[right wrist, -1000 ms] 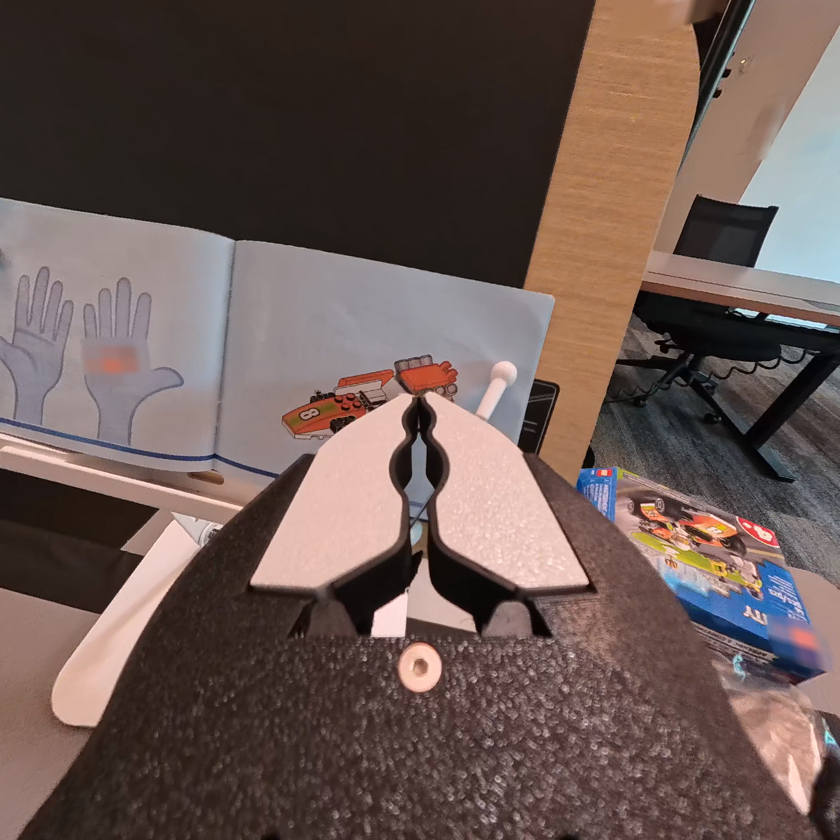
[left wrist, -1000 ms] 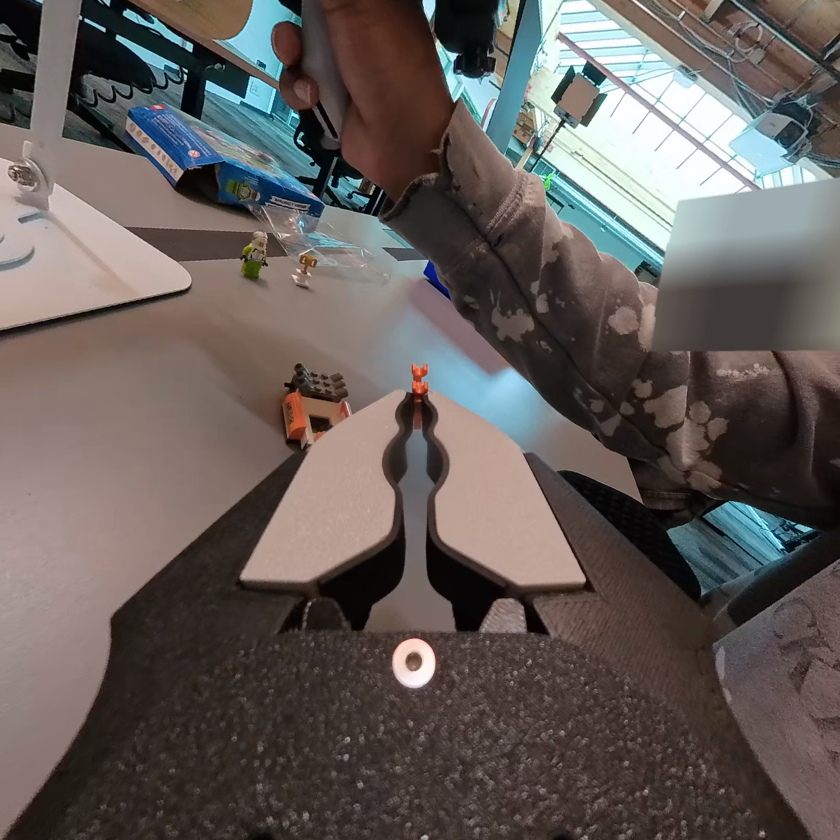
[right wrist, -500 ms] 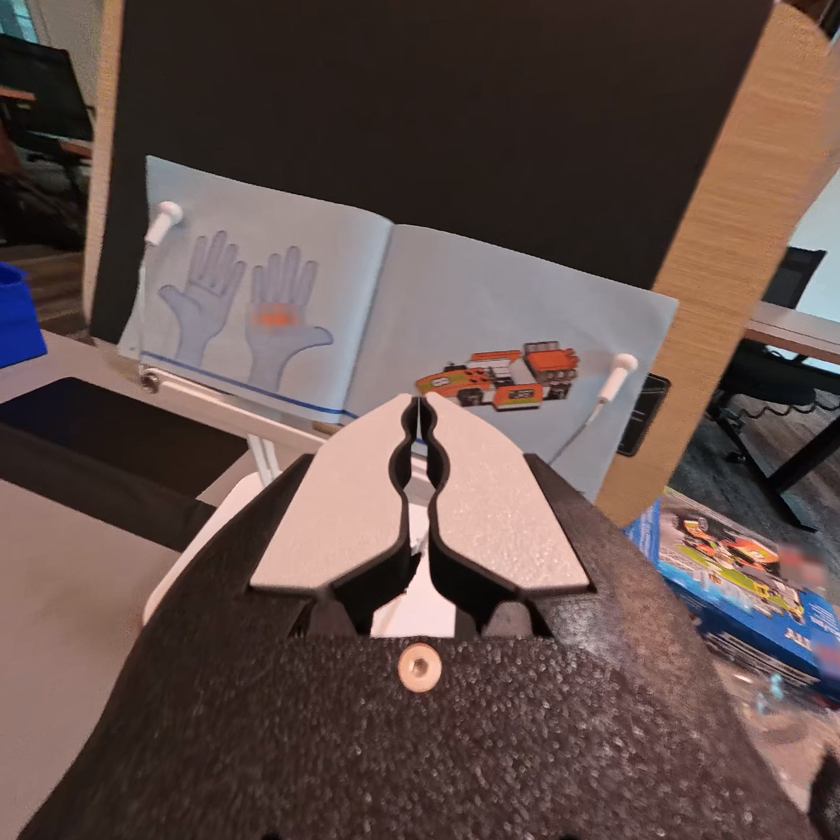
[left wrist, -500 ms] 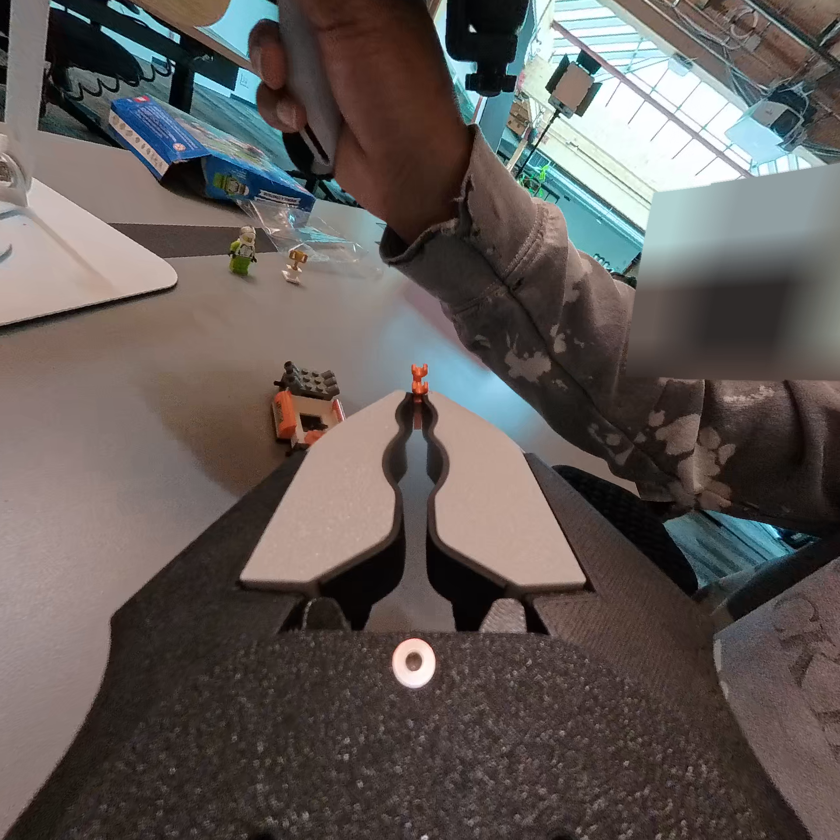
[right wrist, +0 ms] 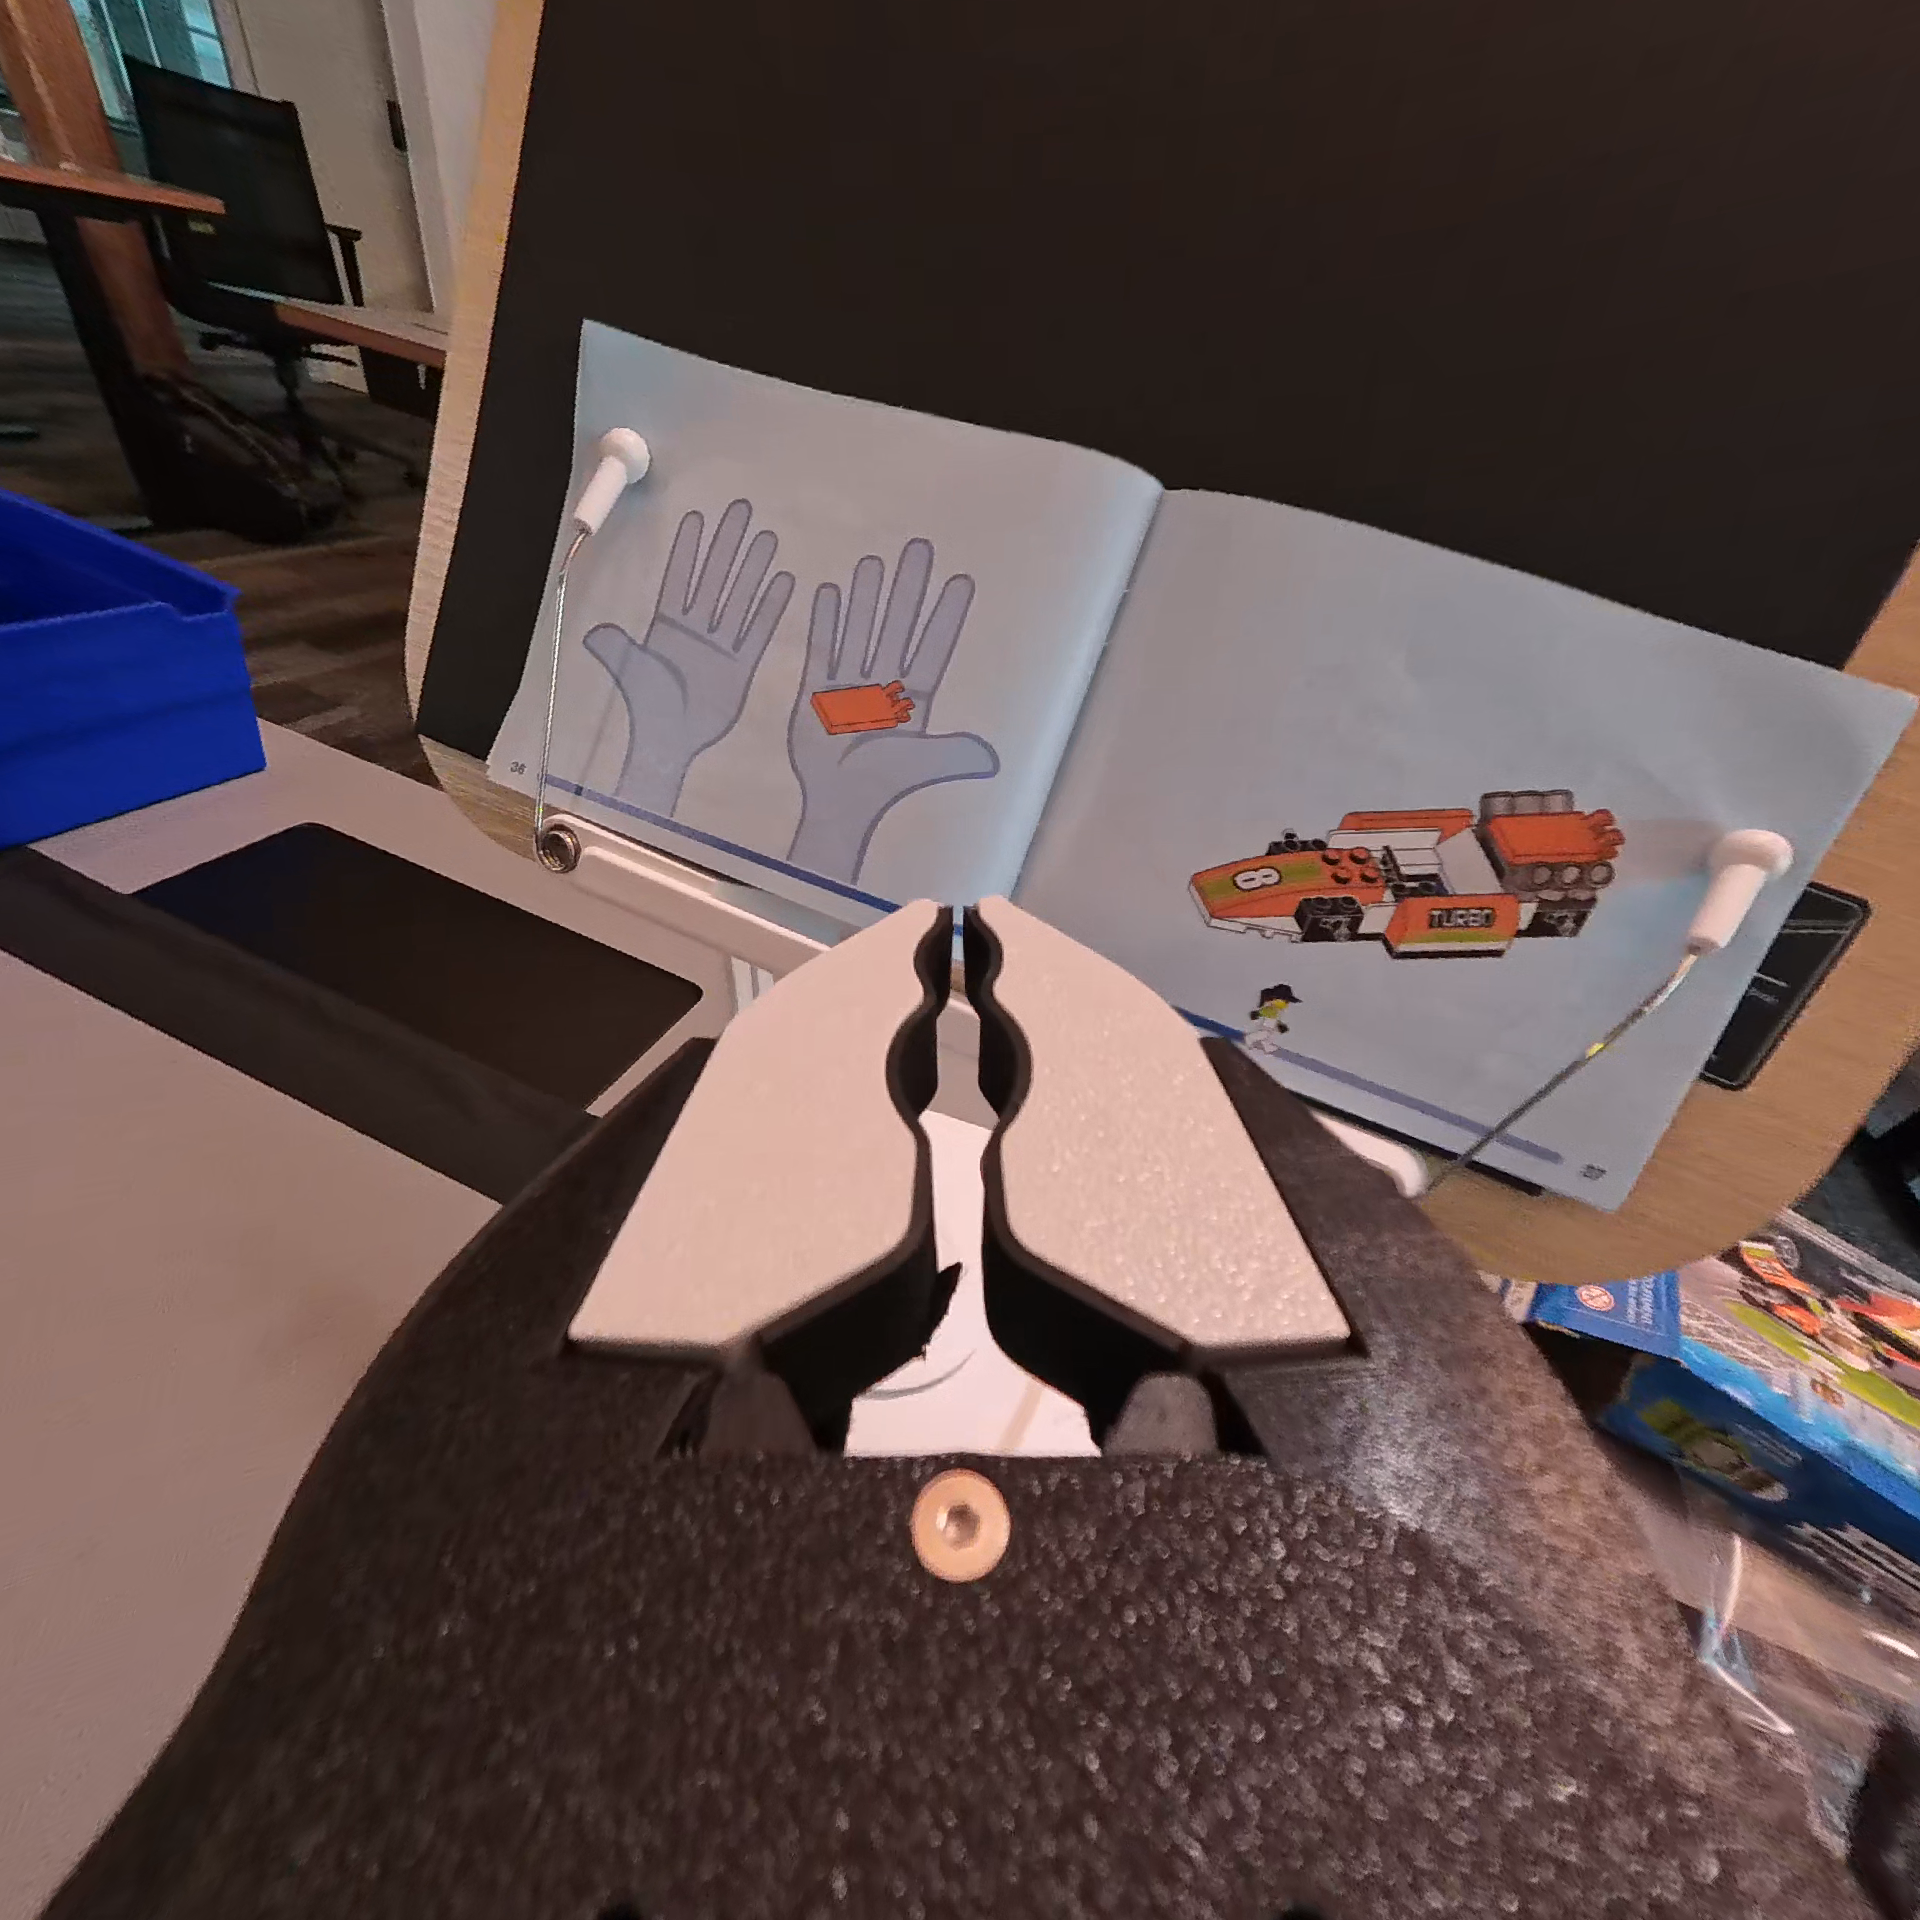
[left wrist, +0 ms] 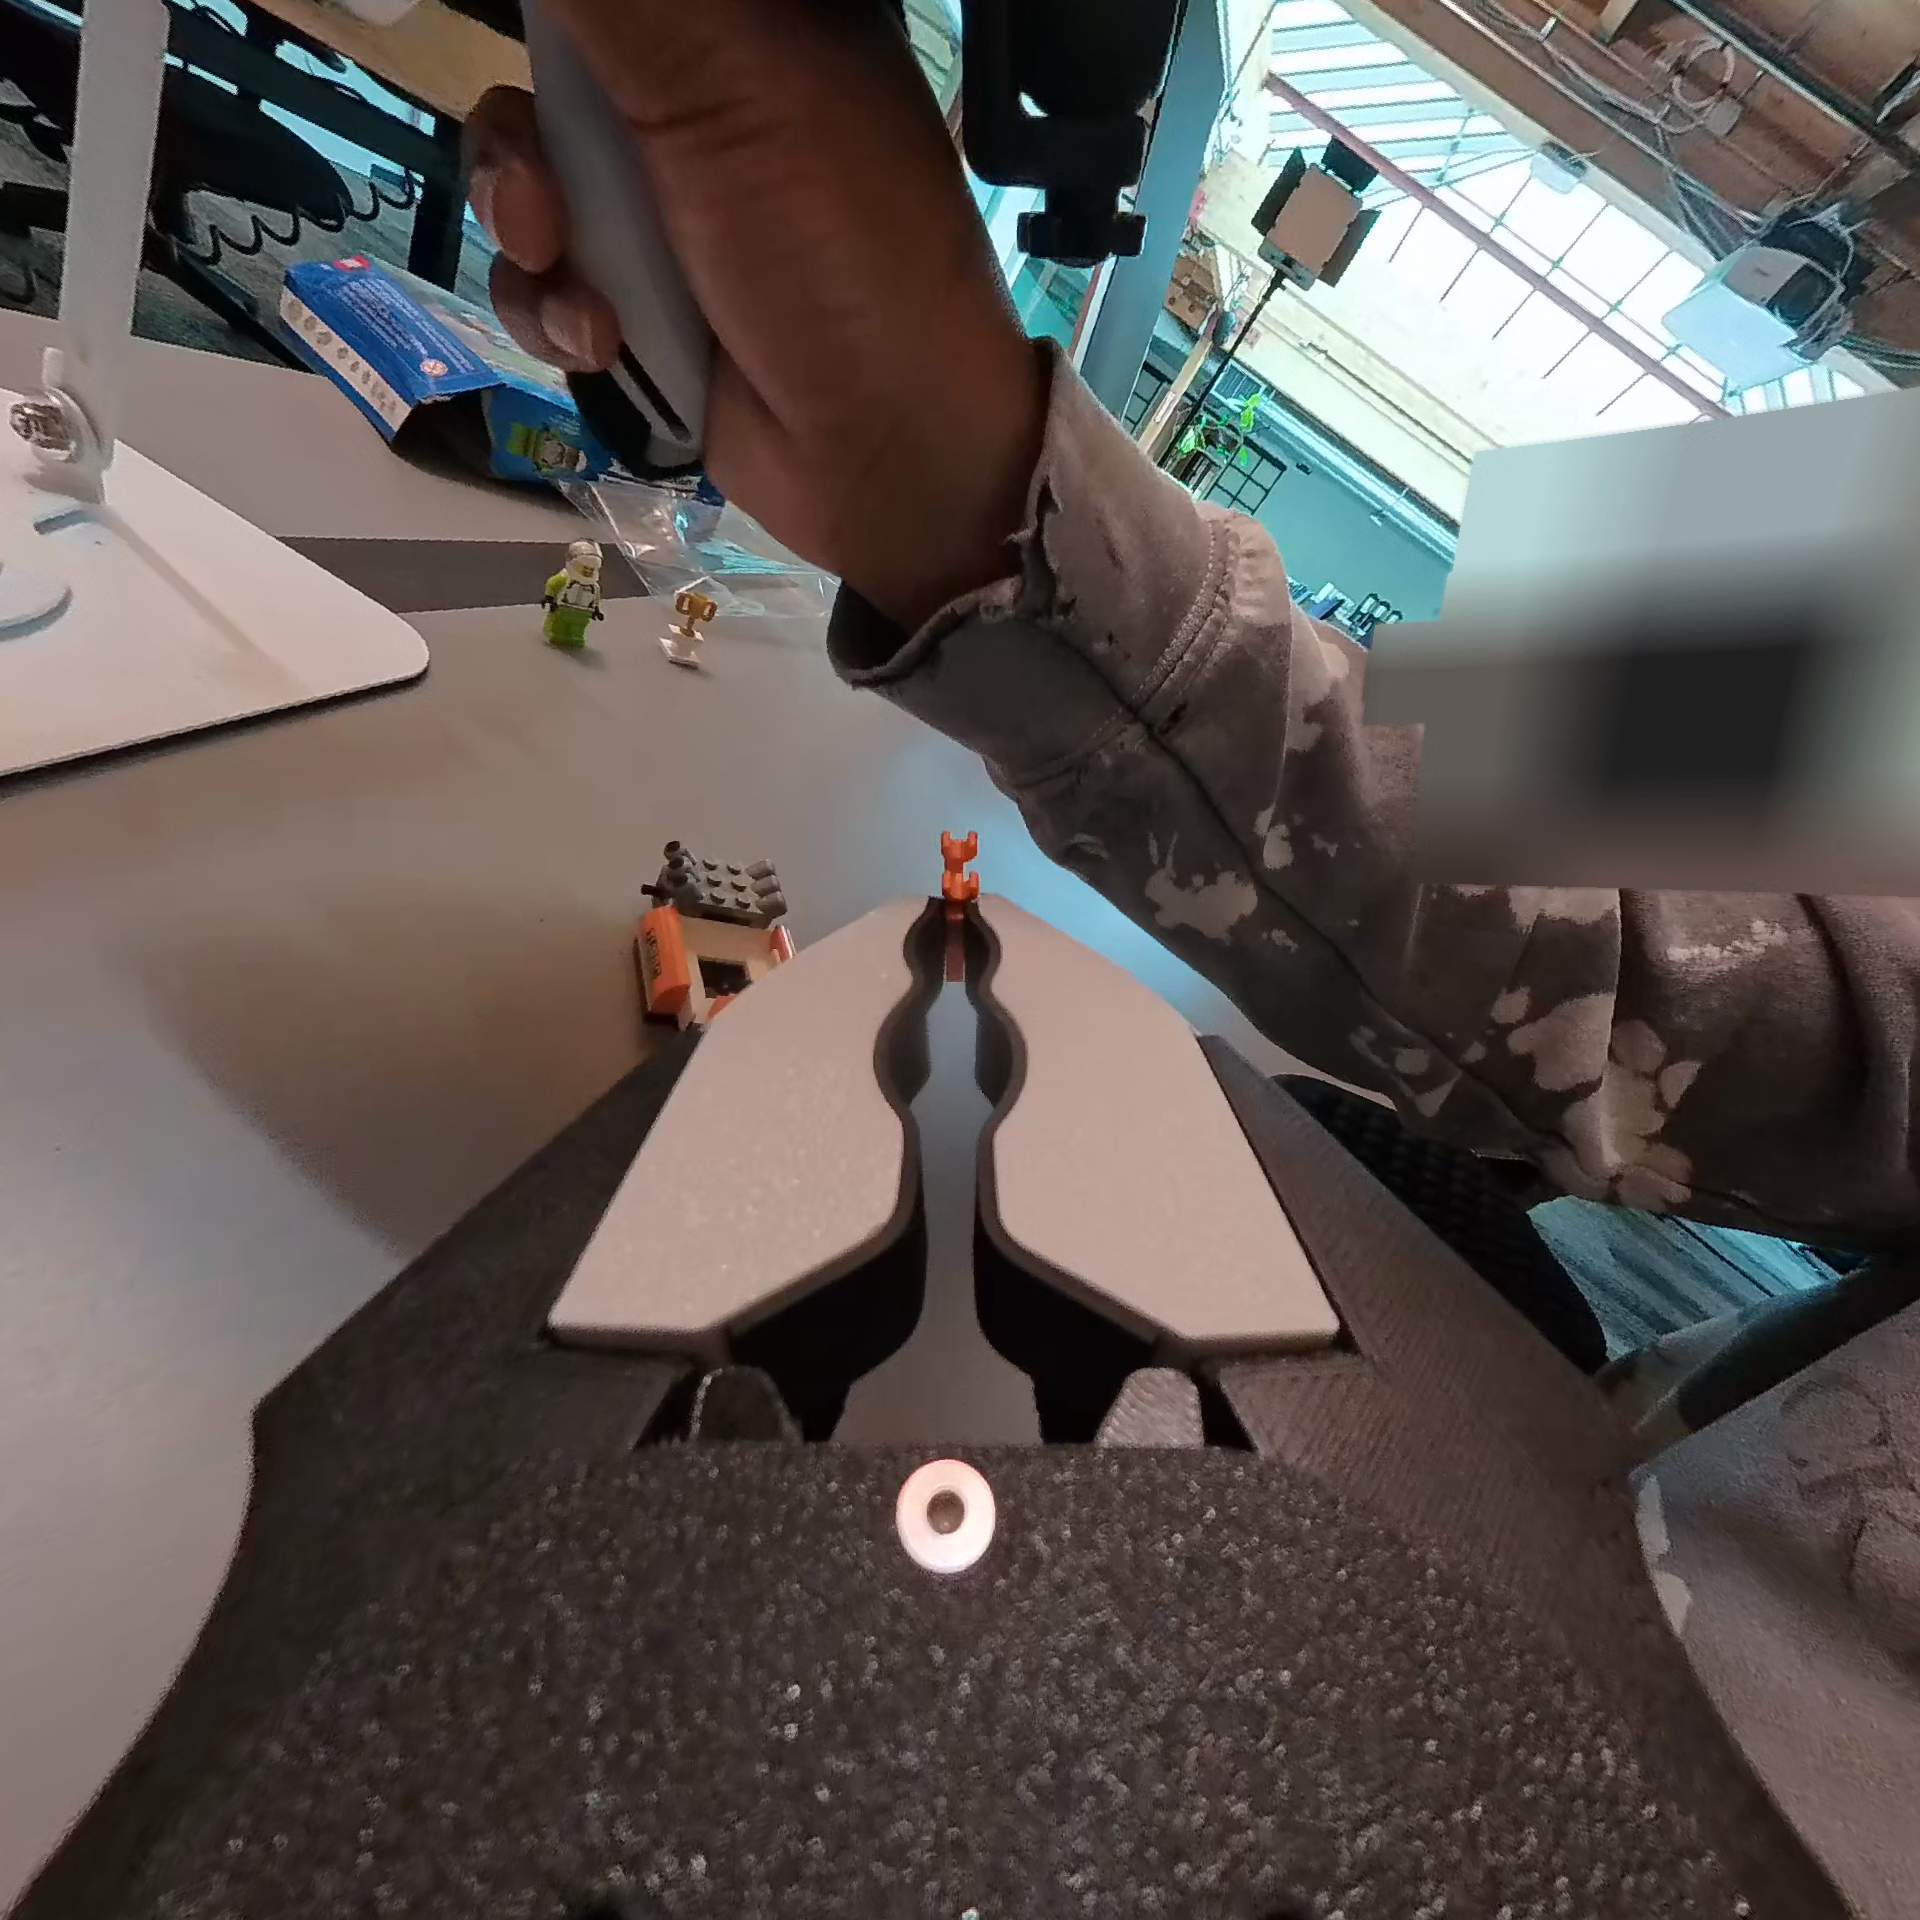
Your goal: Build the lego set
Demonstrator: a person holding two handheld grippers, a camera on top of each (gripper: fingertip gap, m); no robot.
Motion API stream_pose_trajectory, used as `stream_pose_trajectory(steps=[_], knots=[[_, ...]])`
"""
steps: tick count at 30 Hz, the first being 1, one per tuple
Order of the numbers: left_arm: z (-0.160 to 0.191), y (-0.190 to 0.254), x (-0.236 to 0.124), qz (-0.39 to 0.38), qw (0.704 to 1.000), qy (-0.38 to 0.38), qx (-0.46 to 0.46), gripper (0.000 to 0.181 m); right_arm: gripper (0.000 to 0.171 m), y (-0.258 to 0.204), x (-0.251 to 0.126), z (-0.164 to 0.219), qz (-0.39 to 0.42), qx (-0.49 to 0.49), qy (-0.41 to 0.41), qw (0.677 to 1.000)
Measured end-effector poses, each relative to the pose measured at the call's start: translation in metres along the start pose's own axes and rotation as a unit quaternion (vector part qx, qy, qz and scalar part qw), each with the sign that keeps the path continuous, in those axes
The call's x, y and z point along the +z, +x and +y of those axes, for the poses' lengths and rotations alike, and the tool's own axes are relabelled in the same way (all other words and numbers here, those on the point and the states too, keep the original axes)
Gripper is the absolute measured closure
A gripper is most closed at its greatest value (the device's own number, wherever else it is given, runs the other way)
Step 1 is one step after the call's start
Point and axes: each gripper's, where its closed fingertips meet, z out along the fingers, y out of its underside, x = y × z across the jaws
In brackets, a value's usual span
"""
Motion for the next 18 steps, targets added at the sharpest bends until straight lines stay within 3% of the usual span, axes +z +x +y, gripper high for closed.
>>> stream_pose_trajectory(steps=[18], knots=[[0.000,0.002,0.000,0.004,1.000,0.002,0.004,0.178,0.168,0.008,-0.001,-0.004,0.010,0.003,0.006,1.000]])
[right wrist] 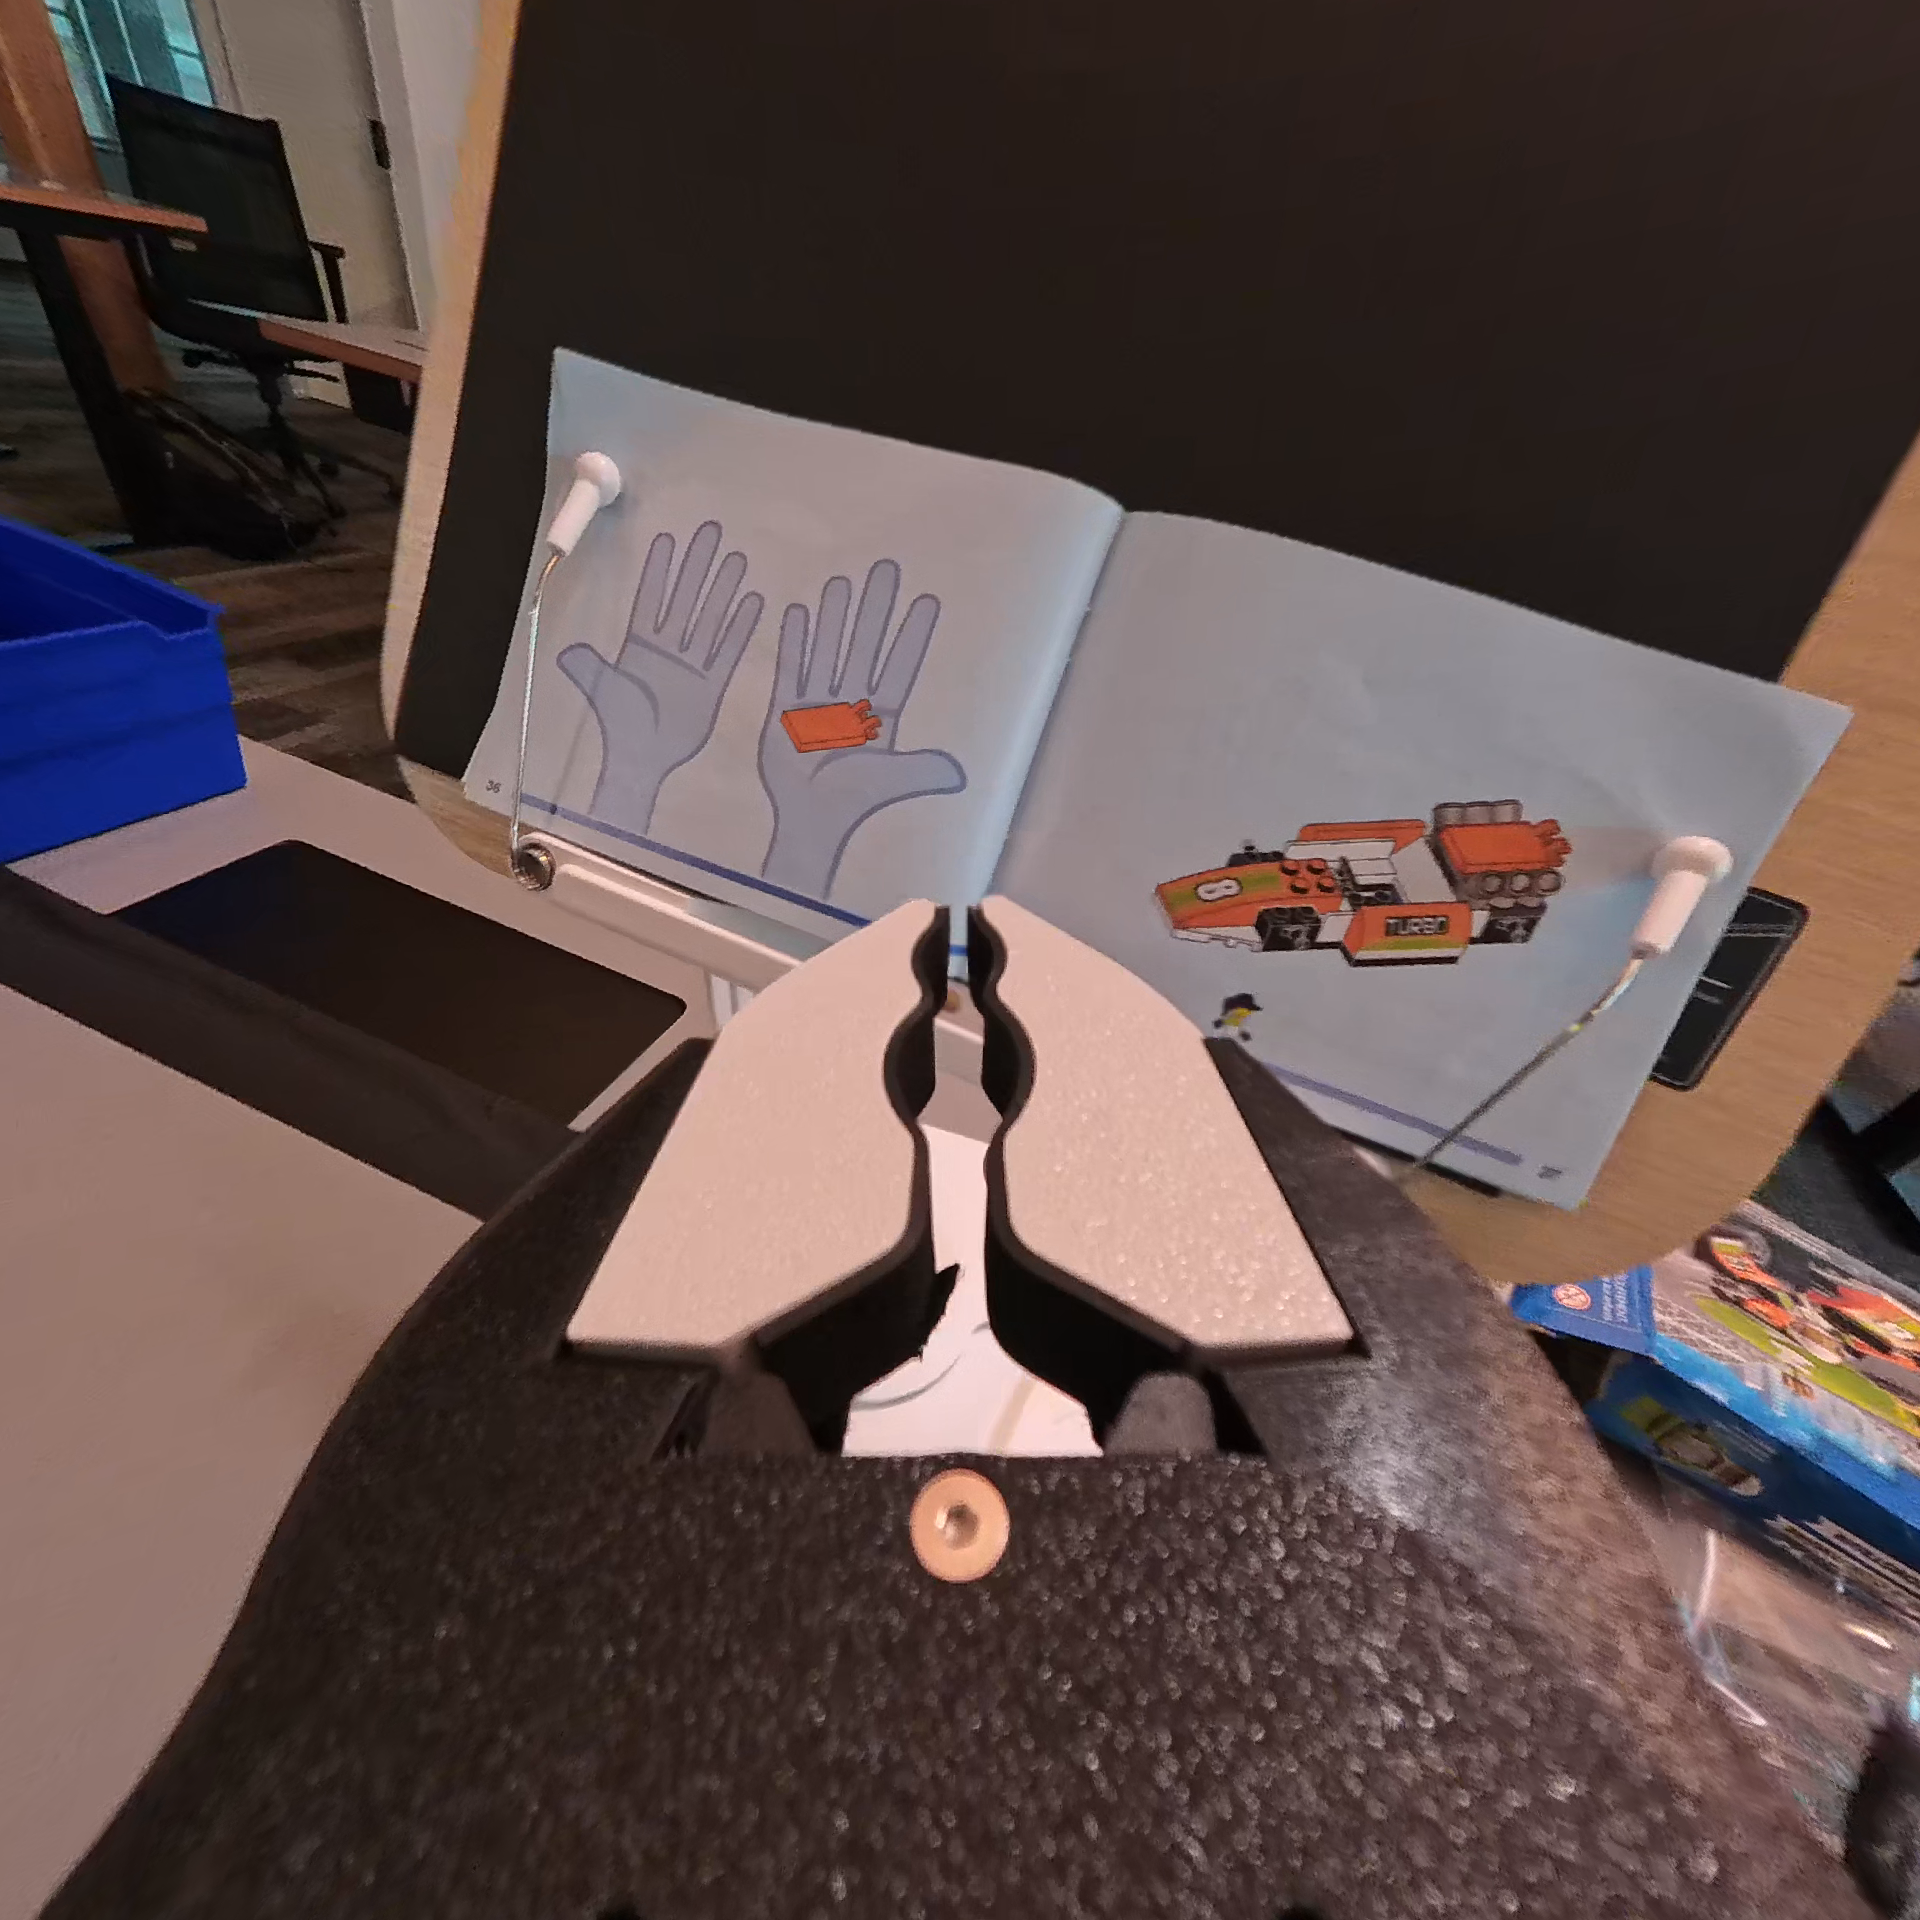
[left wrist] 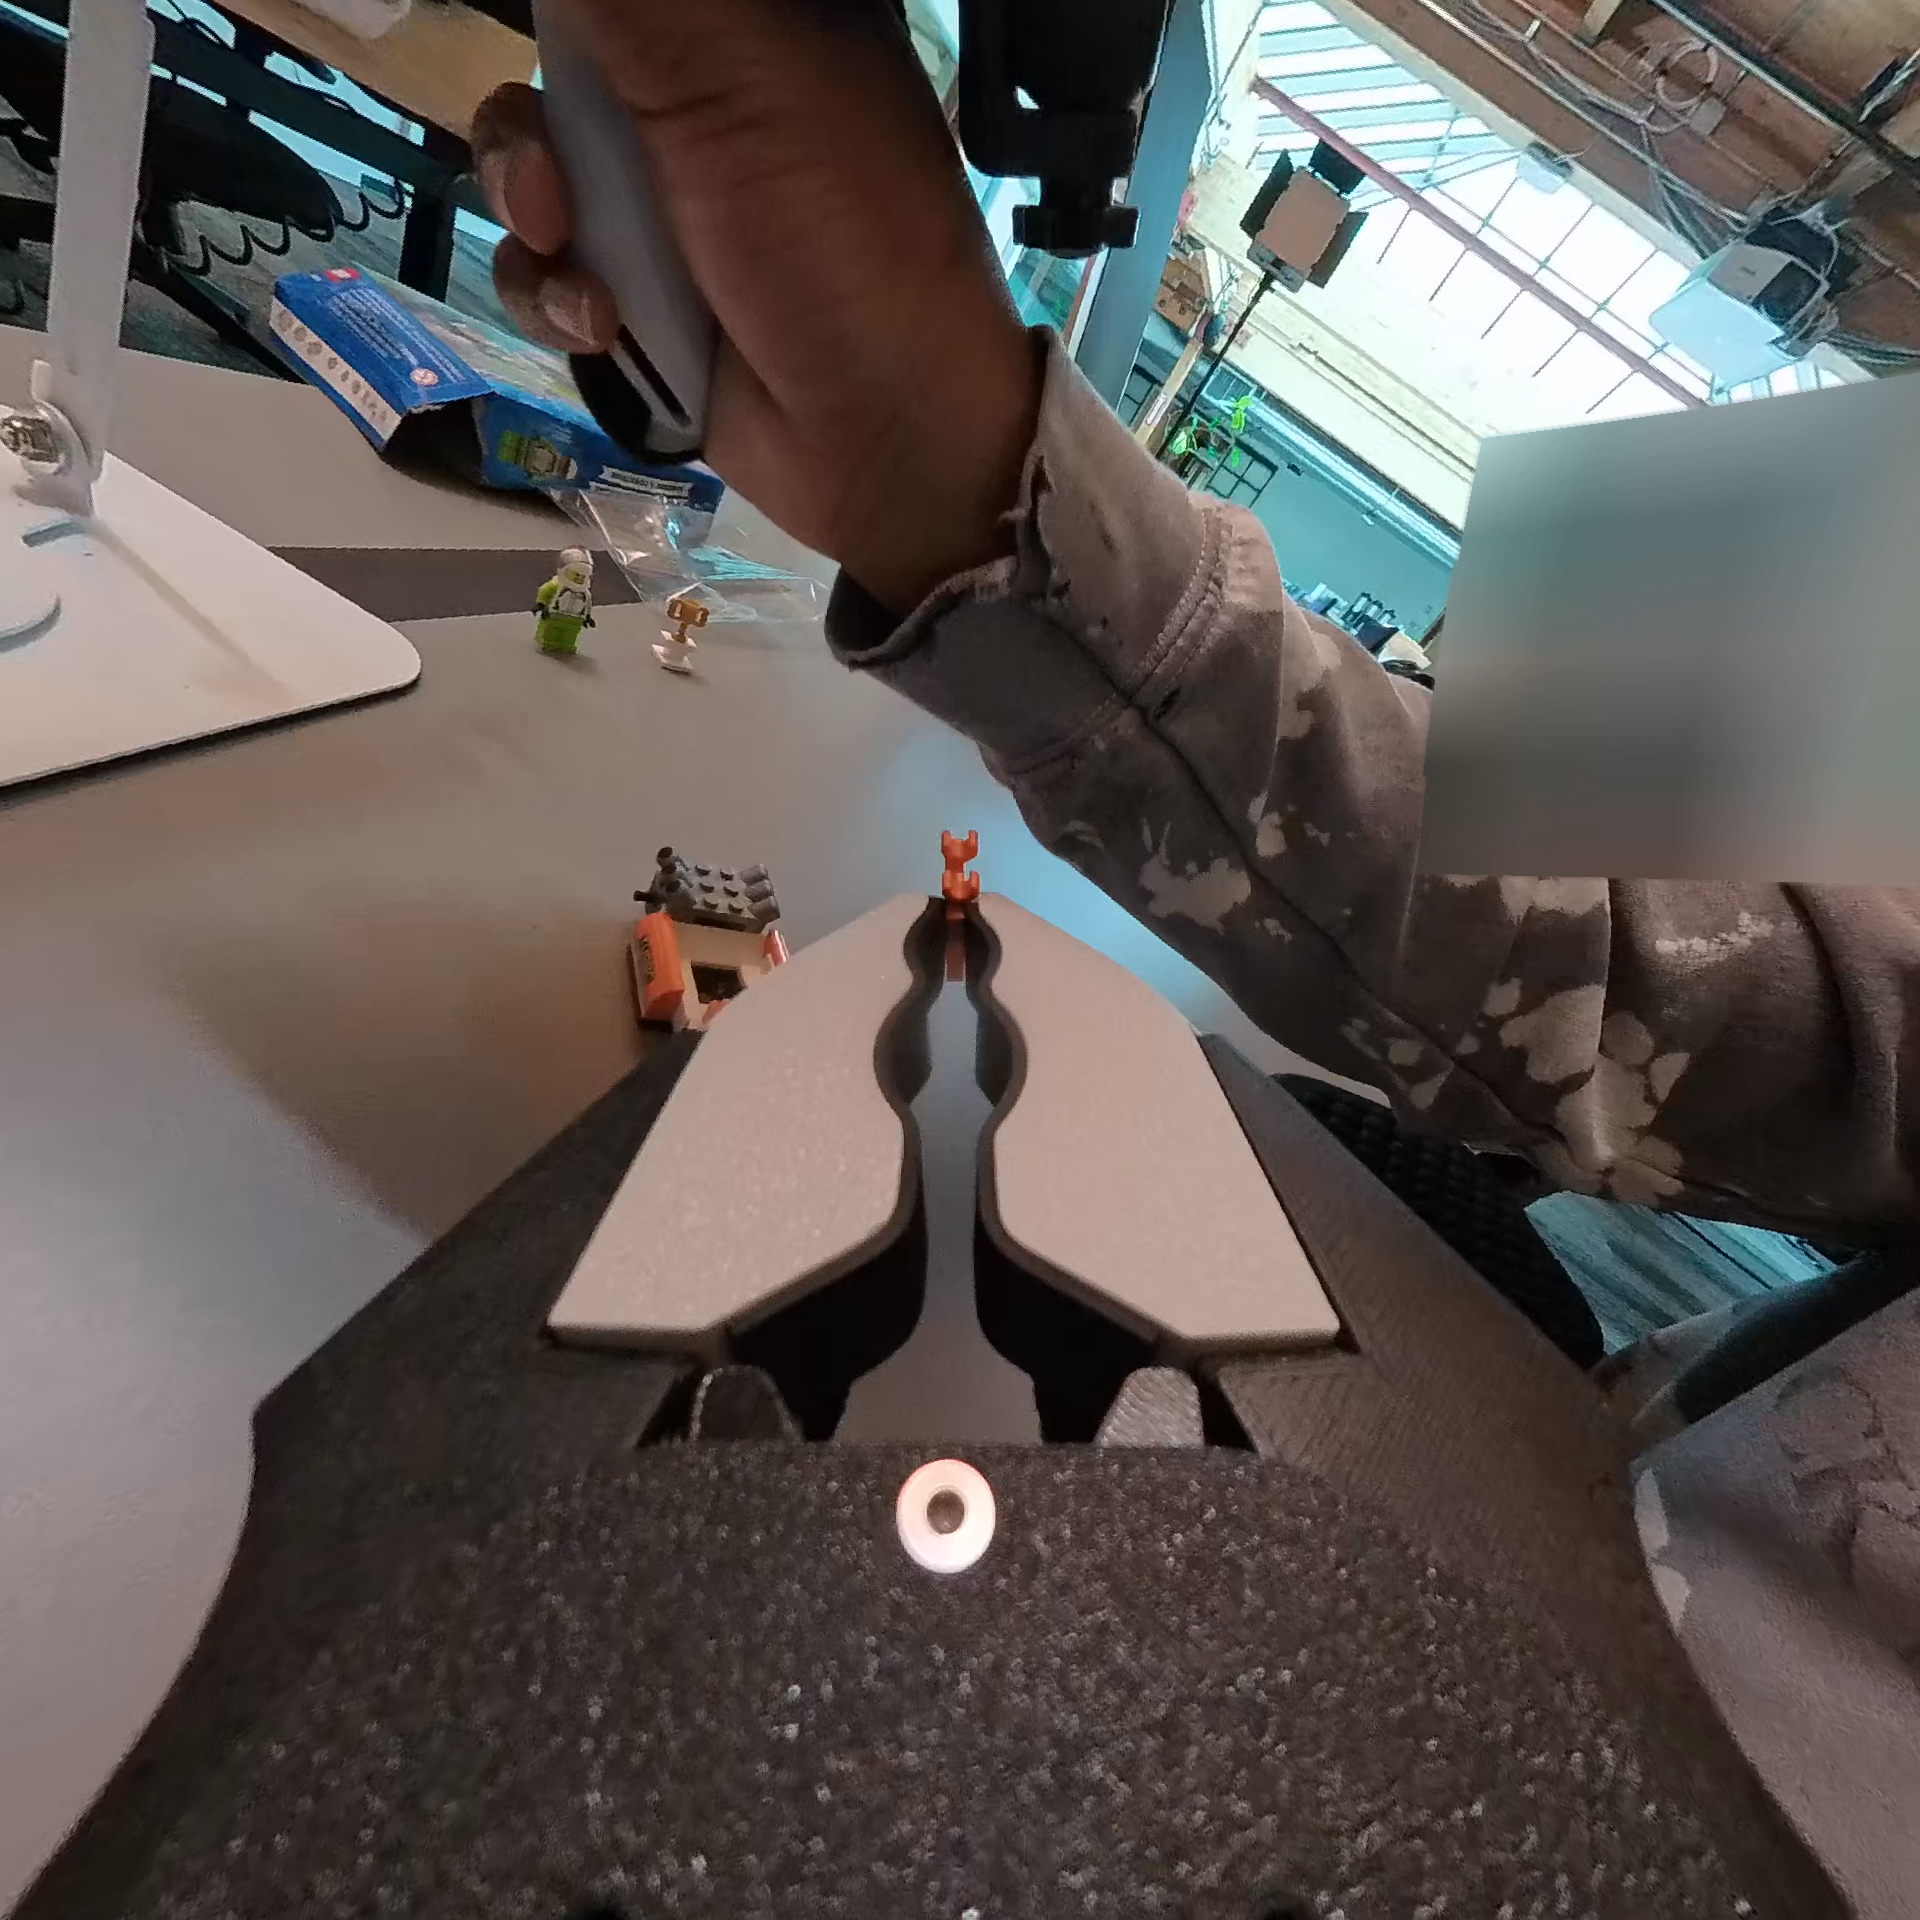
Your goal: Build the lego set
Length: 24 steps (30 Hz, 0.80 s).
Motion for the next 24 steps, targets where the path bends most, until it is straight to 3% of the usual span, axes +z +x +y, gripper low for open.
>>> stream_pose_trajectory(steps=[15,24], knots=[[0.004,0.001,0.003,0.004,1.000,-0.007,0.001,0.178,0.168,0.068,-0.010,-0.010,0.057,0.028,0.009,0.998],[0.006,0.003,0.004,0.007,1.000,-0.015,0.003,0.178,0.168,0.082,-0.015,-0.009,0.067,0.030,0.010,0.997]])
